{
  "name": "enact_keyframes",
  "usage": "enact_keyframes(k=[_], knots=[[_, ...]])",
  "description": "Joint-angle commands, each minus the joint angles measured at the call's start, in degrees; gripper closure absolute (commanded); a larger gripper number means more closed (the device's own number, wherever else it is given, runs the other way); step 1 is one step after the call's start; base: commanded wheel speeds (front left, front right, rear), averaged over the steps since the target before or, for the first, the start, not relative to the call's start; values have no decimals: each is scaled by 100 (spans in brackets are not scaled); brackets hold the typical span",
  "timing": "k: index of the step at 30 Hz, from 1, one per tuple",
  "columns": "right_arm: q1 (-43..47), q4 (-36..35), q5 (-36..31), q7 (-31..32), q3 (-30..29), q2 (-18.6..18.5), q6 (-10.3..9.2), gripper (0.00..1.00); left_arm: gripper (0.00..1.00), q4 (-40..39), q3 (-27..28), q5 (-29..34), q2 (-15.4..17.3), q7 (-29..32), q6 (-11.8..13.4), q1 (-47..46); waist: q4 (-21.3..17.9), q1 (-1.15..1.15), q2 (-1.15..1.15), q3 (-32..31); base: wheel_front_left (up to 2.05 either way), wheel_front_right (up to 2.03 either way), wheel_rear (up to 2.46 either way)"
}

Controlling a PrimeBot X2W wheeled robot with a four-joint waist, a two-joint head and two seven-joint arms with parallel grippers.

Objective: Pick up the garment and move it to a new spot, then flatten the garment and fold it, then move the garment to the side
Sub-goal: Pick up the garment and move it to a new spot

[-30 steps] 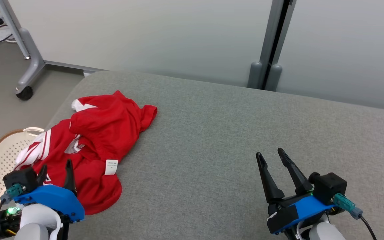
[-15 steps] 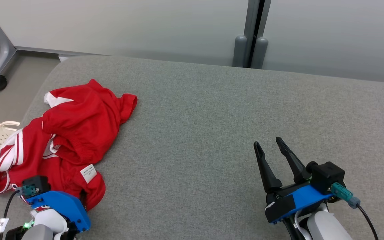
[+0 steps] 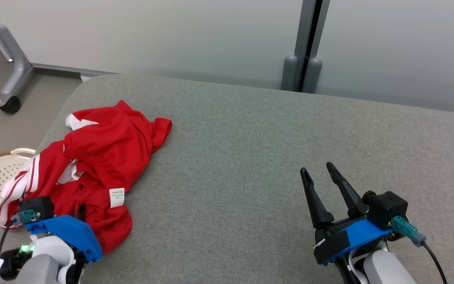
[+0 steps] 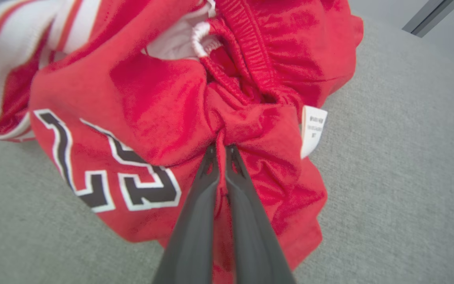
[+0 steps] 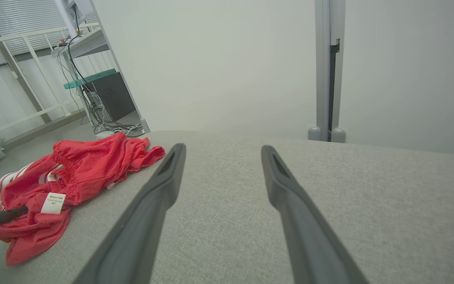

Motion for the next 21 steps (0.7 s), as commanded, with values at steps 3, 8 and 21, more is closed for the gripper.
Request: enact_keyframes(k=[3,8,21], knots=[[170,-49,107,-3,-1,-17,1,0,100,-349,-191,10,270,-212,-11,-211,101,0,-1,-227,0,0,0],[316,-81,241,-3,47,-17,0,0,100,-1156,-367,145,585,-234,-11,-383,209,0,-1,-500,0,0,0],[380,-205,362,-3,23,-17,0,0,100,-4975,-384,210,1015,886,448,-383,-359,0,-1,-708,0,0,0]])
